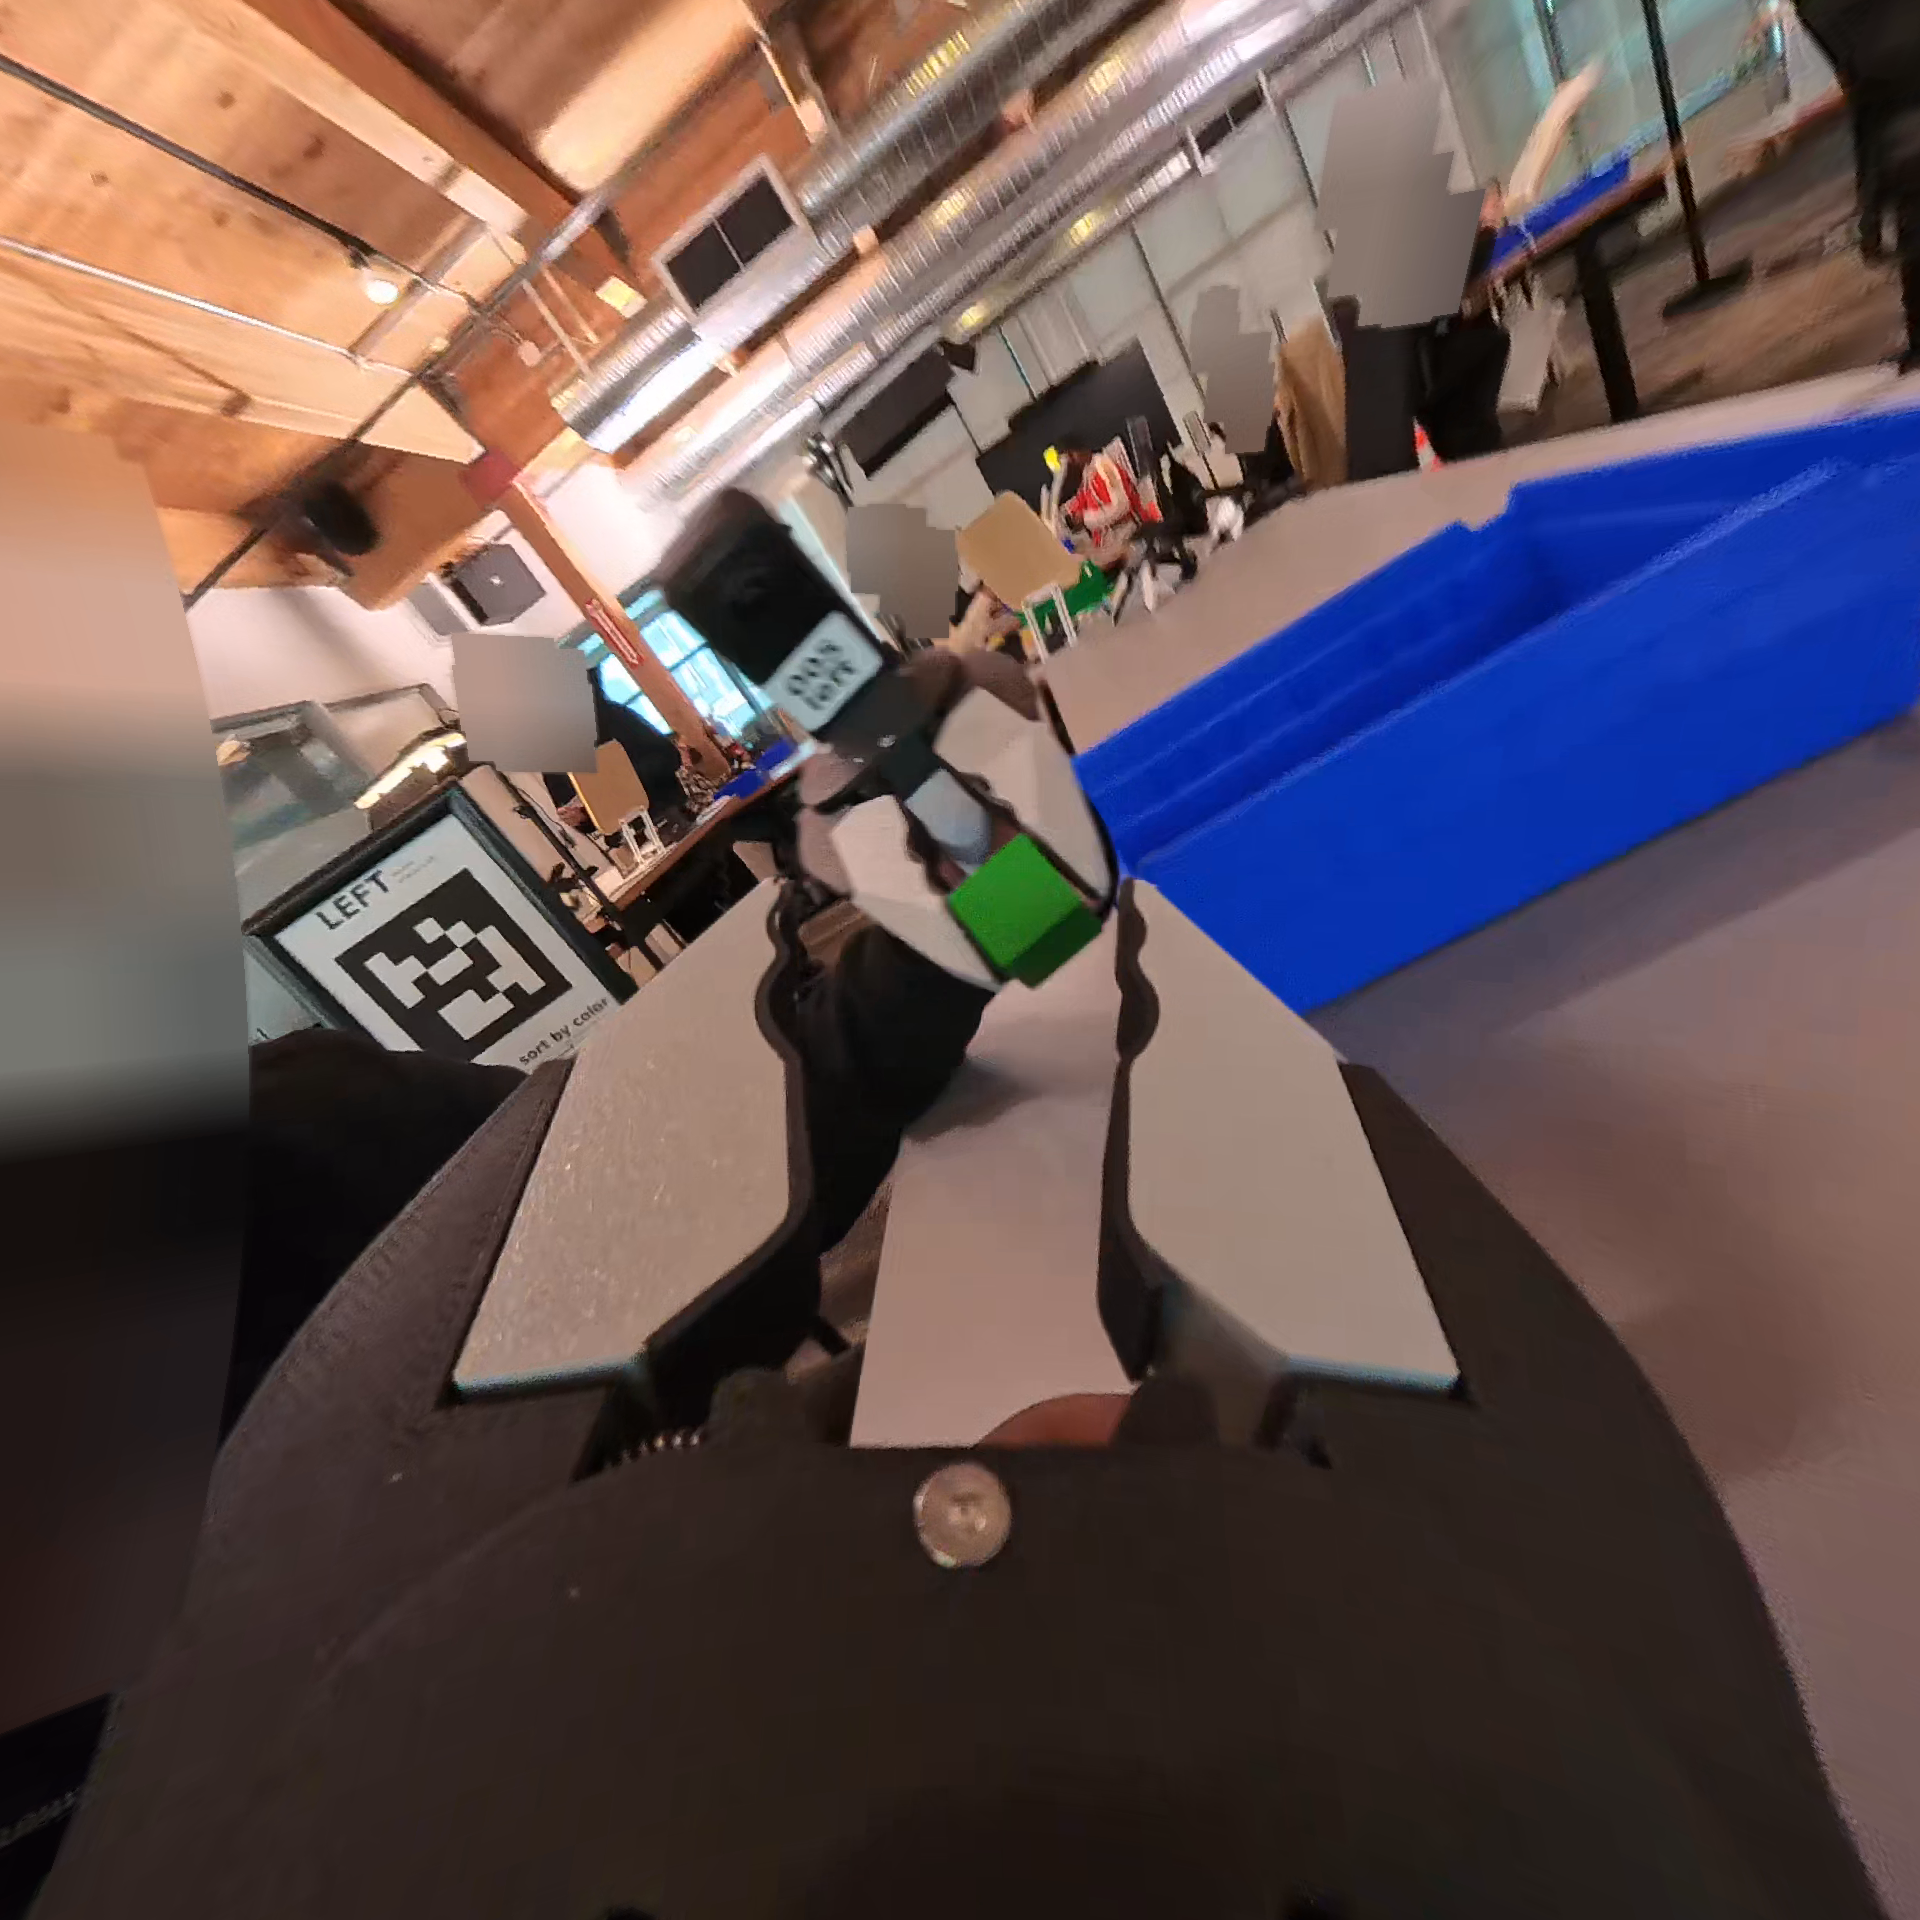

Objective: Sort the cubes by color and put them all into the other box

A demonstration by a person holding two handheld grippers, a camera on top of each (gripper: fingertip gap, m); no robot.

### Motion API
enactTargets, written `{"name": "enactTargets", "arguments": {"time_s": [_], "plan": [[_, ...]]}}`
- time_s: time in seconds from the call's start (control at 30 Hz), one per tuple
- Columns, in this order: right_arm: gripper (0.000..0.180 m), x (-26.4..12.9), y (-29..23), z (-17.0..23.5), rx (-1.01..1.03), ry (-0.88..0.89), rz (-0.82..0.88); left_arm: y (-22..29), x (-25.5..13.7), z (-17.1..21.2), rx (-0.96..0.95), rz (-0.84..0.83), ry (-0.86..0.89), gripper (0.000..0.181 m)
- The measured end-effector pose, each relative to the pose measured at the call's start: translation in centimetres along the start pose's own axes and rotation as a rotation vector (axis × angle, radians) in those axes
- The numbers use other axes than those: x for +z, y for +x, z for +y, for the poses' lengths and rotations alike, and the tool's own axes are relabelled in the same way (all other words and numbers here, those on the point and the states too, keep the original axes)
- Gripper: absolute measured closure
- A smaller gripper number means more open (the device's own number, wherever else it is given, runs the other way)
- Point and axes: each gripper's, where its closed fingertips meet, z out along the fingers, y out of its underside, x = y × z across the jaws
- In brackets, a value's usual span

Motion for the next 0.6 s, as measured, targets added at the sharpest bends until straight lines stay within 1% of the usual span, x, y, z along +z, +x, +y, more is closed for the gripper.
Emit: {"name": "enactTargets", "arguments": {"time_s": [0.1, 0.23, 0.33, 0.4, 0.47, 0.6], "plan": [[0.12, 0.3, 1.7, 1.3, 0.071, -0.059, 0.05, 0.8, 0.7, 0.0, 0.088, -0.018, 0.011, 0.155], [0.119, 1.1, 2.2, 2.8, 0.117, -0.121, 0.049, 1.3, 1.1, -0.1, 0.137, -0.037, 0.033, 0.155], [0.12, 2.0, 1.7, 3.8, 0.139, -0.155, 0.009, 1.6, 1.5, 0.0, 0.163, -0.045, 0.027, 0.155], [0.125, 2.7, 1.2, 4.4, 0.17, -0.167, -0.033, 2.0, 1.8, 0.0, 0.184, -0.045, 0.022, 0.154], [0.138, 3.4, 0.7, 4.7, 0.206, -0.166, -0.076, 2.4, 2.1, 0.1, 0.198, -0.04, 0.021, 0.155], [0.14, 3.5, 0.7, 4.7, 0.23, -0.162, -0.097, 2.4, 2.1, -0.1, 0.197, -0.049, 0.028, 0.154]]}}
